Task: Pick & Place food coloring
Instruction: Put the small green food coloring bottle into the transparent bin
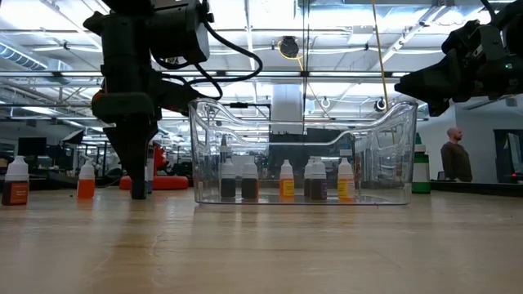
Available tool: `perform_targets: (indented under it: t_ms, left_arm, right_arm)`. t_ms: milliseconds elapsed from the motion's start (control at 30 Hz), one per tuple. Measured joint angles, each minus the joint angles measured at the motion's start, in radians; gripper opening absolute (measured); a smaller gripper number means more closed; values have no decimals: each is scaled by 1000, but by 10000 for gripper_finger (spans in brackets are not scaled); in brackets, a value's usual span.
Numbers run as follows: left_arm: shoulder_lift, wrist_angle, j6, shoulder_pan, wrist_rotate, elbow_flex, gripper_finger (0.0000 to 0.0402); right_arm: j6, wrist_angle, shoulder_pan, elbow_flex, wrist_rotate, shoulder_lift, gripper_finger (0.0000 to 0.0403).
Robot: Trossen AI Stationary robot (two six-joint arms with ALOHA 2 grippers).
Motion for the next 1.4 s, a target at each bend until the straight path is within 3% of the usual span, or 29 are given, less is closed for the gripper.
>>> perform_targets:
  t_ms: [300, 700, 933, 1133, 1400]
  left_arm:
    - [1, -55, 5, -2, 20, 52, 59]
    - [1, -434, 18, -25, -43, 411, 59]
    - [14, -433, 91, -25, -46, 585, 59]
    - [132, -466, 184, -15, -37, 720, 59]
    - [379, -593, 360, 28, 6, 1023, 59]
  right_arm:
    - [0, 0, 0, 0, 0, 0, 89]
    - [0, 0, 0, 0, 0, 0, 89]
    - [0, 0, 0, 0, 0, 0, 89]
    - [0, 0, 0, 0, 0, 0, 89]
    - [0, 0, 0, 0, 0, 0, 89]
